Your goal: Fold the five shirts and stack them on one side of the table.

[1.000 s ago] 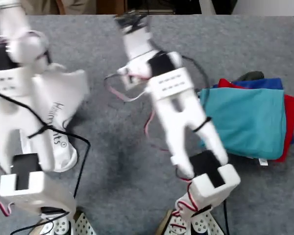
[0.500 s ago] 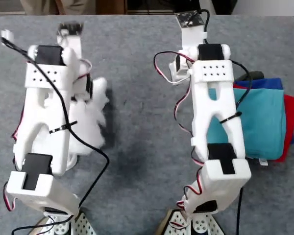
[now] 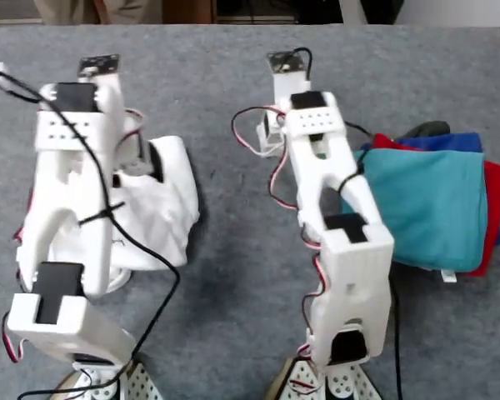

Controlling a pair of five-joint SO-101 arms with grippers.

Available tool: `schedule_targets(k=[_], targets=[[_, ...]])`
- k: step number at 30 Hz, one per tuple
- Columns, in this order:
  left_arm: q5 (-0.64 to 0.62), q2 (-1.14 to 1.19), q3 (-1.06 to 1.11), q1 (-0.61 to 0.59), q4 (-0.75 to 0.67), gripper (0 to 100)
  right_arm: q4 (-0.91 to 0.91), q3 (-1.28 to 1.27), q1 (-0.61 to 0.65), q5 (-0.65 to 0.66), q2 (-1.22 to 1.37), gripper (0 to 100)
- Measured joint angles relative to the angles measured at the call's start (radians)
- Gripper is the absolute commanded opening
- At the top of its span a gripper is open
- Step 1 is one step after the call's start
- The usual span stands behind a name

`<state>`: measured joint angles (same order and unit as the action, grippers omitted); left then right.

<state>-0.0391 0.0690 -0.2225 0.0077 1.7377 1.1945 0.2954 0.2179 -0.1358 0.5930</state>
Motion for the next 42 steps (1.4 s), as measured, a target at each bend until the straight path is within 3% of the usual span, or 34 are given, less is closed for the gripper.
schedule_targets(k=[4, 9, 18, 26, 33, 37, 42], targets=[[-0.046, 0.000, 0.038, 0.075, -0.026, 25, -0.031, 0.000, 0.000, 0.000, 0.023, 23.4], [-0.054, 0.000, 0.100, 0.084, -0.031, 22, -0.035, 0.000, 0.000, 0.000, 0.026, 23.4], [-0.058, 0.000, 0.103, -0.060, -0.034, 17, -0.035, 0.000, 0.000, 0.000, 0.026, 23.4], [-0.180, 0.000, 0.098, -0.084, -0.104, 17, -0.063, 0.000, 0.000, 0.000, 0.026, 23.3], [-0.204, 0.000, 0.015, 0.015, -0.107, 16, -0.063, 0.000, 0.000, 0.000, 0.026, 23.3], [-0.204, 0.074, 0.034, 0.078, -0.173, 16, -0.063, 0.000, 0.000, 0.000, 0.026, 23.2], [-0.204, 0.269, 0.057, 0.034, -0.212, 16, -0.063, 0.000, 0.000, 0.000, 0.026, 23.2]])
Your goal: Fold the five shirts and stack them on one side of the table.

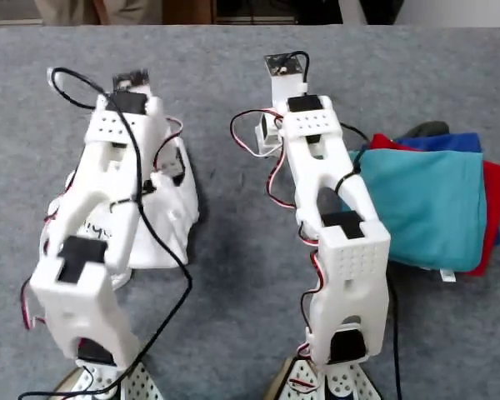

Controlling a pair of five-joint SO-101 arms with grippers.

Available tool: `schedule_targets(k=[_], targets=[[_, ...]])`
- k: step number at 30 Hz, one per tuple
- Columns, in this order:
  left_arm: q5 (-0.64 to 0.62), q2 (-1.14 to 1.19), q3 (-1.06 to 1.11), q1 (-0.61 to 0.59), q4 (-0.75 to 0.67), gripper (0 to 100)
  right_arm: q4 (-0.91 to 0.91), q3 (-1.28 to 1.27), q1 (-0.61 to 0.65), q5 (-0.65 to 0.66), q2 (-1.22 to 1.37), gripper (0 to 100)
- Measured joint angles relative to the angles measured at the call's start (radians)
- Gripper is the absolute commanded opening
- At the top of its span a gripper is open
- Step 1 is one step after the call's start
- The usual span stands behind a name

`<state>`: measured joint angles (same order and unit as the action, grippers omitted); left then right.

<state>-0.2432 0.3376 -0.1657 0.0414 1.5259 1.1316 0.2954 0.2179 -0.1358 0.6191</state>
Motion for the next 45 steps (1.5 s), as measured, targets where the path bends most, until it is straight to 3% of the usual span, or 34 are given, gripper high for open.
schedule_targets(k=[8, 36, 45], targets=[[0.000, 0.060, -0.043, -0.133, 0.100, 16, 0.000, 0.000, 0.000, 0.000, 0.000, 23.2], [0.000, 0.008, -0.055, -0.141, 0.169, 16, 0.000, 0.000, 0.000, 0.000, 0.000, 23.2], [0.000, 0.034, 0.021, -0.143, 0.048, 16, 0.000, 0.000, 0.000, 0.000, 0.000, 23.2]])
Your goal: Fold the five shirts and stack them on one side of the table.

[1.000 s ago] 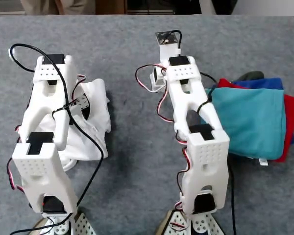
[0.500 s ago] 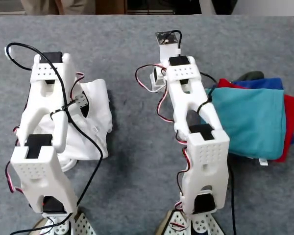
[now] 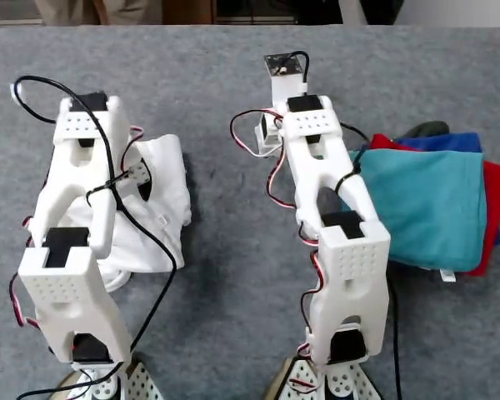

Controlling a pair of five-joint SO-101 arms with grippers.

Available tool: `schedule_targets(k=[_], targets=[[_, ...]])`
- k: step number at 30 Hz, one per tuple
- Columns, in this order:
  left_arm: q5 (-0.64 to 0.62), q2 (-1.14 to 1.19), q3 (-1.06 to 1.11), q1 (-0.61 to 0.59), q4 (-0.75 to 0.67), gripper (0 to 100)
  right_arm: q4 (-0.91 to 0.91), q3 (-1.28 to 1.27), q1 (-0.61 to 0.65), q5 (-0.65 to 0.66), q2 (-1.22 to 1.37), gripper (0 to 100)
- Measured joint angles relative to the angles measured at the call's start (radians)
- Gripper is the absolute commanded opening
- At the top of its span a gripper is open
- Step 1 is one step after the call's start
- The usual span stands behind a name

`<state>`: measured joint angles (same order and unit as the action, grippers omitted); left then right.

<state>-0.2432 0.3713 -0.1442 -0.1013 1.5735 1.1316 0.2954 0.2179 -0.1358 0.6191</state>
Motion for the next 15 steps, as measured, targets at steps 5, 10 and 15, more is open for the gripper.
schedule_targets(k=[5, 10, 15], targets=[[-0.020, 0.015, 0.015, 0.000, -0.037, 16, 0.000, 0.000, 0.000, 0.000, 0.000, 23.2], [-0.032, 0.023, 0.020, 0.000, -0.037, 16, 0.000, 0.000, 0.000, 0.000, 0.000, 23.2], [-0.035, 0.089, 0.023, 0.000, -0.066, 16, 0.000, 0.000, 0.000, 0.000, 0.000, 23.2]])
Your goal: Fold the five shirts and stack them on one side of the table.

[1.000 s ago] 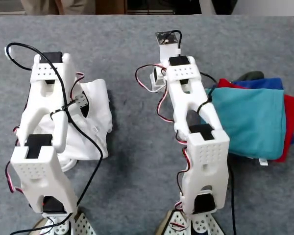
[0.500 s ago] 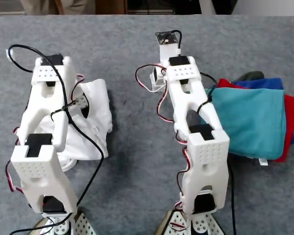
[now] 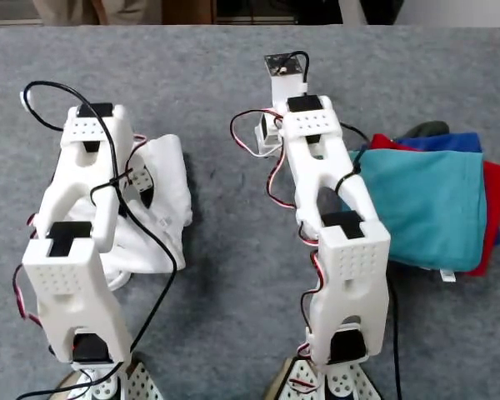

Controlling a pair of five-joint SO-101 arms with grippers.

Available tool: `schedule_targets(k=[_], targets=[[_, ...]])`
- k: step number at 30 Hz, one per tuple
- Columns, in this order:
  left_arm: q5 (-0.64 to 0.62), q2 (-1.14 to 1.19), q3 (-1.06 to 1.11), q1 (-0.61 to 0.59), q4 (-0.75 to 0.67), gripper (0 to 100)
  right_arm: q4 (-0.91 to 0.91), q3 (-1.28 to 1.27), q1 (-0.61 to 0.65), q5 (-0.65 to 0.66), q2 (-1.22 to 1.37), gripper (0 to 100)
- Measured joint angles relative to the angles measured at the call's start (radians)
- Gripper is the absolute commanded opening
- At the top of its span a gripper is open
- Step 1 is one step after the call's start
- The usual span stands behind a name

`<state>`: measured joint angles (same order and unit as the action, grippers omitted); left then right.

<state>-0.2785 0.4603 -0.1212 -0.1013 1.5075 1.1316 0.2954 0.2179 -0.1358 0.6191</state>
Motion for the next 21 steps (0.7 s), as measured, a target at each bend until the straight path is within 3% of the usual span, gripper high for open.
schedule_targets(k=[4, 9, 21], targets=[[0.000, 0.061, -0.002, 0.000, -0.020, 16, 0.000, 0.000, 0.000, 0.000, 0.000, 23.2], [0.000, 0.069, -0.005, 0.002, -0.021, 4, 0.000, 0.000, 0.000, 0.000, 0.000, 23.2], [-0.046, 0.072, -0.064, 0.000, -0.018, 2, 0.000, 0.000, 0.000, 0.000, 0.000, 23.2]])
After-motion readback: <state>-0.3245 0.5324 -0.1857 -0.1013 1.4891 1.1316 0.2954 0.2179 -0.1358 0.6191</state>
